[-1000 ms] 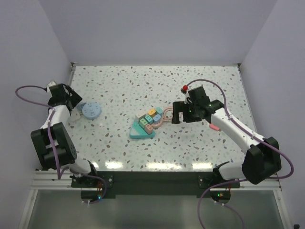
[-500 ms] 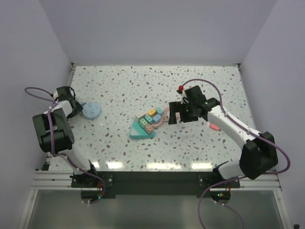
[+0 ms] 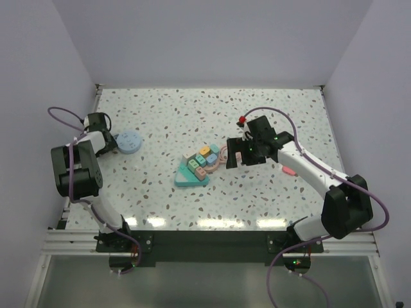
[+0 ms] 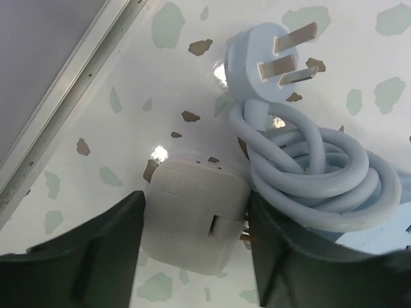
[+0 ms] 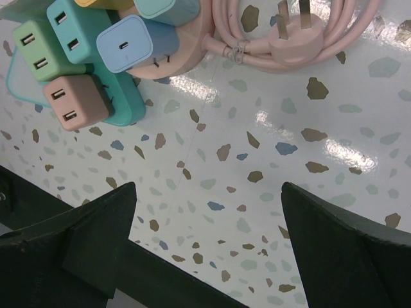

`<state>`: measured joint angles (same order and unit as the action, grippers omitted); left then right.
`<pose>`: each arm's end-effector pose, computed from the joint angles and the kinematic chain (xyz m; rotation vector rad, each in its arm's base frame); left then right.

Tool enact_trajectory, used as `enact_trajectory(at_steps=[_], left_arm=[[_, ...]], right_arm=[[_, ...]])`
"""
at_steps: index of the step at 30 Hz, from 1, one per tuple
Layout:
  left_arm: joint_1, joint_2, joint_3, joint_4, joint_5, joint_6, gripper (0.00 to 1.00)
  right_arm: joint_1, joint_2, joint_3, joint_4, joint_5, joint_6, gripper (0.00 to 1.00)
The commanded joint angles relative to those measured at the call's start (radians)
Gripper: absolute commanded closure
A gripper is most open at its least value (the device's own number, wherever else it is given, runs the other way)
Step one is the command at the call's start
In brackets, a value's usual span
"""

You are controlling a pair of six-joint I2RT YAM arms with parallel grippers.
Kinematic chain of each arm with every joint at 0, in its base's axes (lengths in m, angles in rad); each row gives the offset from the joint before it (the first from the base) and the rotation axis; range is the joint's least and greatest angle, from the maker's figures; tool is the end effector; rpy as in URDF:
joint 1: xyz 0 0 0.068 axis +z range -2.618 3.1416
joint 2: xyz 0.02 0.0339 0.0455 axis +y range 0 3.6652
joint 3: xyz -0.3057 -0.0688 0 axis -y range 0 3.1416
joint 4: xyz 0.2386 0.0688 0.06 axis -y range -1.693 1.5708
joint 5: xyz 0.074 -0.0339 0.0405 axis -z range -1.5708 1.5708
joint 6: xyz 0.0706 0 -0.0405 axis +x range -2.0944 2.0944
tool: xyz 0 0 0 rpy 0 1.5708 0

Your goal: Pull the plug off the socket

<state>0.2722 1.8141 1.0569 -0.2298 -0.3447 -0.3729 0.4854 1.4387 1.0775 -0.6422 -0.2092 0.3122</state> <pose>0.3651 0.1267 0.1727 -0.9221 2.3439 0.3993 0.2594 0.1534 0.2677 -0.3093 2.6271 0.5551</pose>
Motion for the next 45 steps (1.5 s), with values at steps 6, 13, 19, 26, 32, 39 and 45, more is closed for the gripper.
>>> enact_trajectory(at_steps=[6, 13, 19, 26, 32, 39, 45], left_arm=[[-0.005, -0.139, -0.061, -0.023, 0.047, 0.032, 0.9], [-0.048, -0.442, -0.135, -0.141, 0.223, 0.008, 1.0], [-0.259, -0.668, -0.199, -0.128, 0.525, -0.046, 1.0], [-0.763, -0.515, -0.097, -0.013, 0.538, -0.112, 1.0], [-1.047, -0.216, 0.15, 0.058, 0.486, -0.133, 1.0], [-1.191, 0.166, 0.513, 0.027, 0.414, -0.213, 1.0], [-1.266, 0.454, 0.777, 0.001, 0.527, -0.254, 1.0]], right_arm=[[0.004, 0.006, 0.029, 0.016, -0.022, -0.001, 0.02], [0.004, -0.03, 0.027, 0.027, -0.041, 0.039, 0.02], [0.004, -0.145, 0.029, -0.003, 0.244, 0.181, 0.02], [-0.014, -0.365, 0.059, -0.097, 0.93, 0.445, 0.02], [-0.157, -0.339, 0.183, -0.312, 1.024, 0.513, 0.02], [-0.222, -0.451, 0.119, -0.297, 0.958, 0.536, 0.02], [-0.222, -0.508, 0.065, -0.275, 0.913, 0.536, 0.02]])
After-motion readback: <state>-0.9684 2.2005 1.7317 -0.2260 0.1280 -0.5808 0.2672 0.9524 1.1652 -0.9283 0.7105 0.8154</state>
